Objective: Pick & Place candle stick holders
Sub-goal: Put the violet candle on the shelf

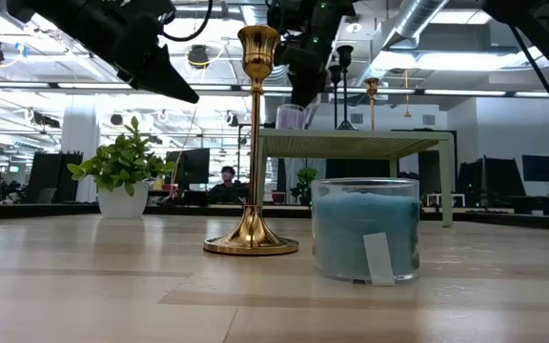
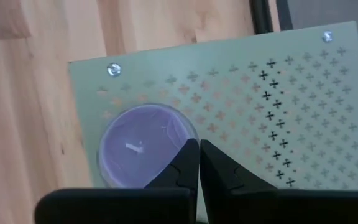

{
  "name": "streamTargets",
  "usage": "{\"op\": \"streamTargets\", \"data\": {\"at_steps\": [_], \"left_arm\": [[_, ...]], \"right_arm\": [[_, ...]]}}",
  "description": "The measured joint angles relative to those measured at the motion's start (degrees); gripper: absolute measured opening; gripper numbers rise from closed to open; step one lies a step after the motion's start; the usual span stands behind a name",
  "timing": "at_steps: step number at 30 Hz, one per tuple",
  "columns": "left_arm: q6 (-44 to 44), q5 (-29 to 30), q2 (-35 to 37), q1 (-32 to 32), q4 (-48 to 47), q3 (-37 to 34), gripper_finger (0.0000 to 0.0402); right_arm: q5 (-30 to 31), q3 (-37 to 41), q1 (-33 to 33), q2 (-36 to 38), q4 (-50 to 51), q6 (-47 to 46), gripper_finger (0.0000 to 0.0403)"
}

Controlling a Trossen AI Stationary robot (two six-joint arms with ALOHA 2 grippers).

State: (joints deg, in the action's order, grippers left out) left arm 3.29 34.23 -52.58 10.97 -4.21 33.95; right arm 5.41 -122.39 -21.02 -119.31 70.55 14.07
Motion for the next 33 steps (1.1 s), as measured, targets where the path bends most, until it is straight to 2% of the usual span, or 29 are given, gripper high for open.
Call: {"op": "streamTargets", "data": {"at_steps": [13,21,25,28,33], "left_arm": [[0.0,0.0,0.0,0.0,0.0,0.0,0.0008],[0.0,0.0,0.0,0.0,-0.1,0.0,0.0007],[0.0,0.0,0.0,0.0,-0.1,0.0,0.0008],[0.0,0.0,0.0,0.0,-0.1,0.0,0.0005],[0.0,0.0,0.0,0.0,-0.1,0.0,0.0007]], "right_arm": [[2.6,-4.5,0.3,-0.2,1.5,0.0,0.0039],[2.4,-11.9,2.6,-0.2,7.2,0.7,0.0049],[2.1,-11.7,5.1,1.6,8.8,0.3,0.0040],[2.7,-11.6,7.0,2.2,11.2,-1.9,0.0010],[11.4,-11.5,10.9,2.1,12.4,-5.1,0.0002]]}}
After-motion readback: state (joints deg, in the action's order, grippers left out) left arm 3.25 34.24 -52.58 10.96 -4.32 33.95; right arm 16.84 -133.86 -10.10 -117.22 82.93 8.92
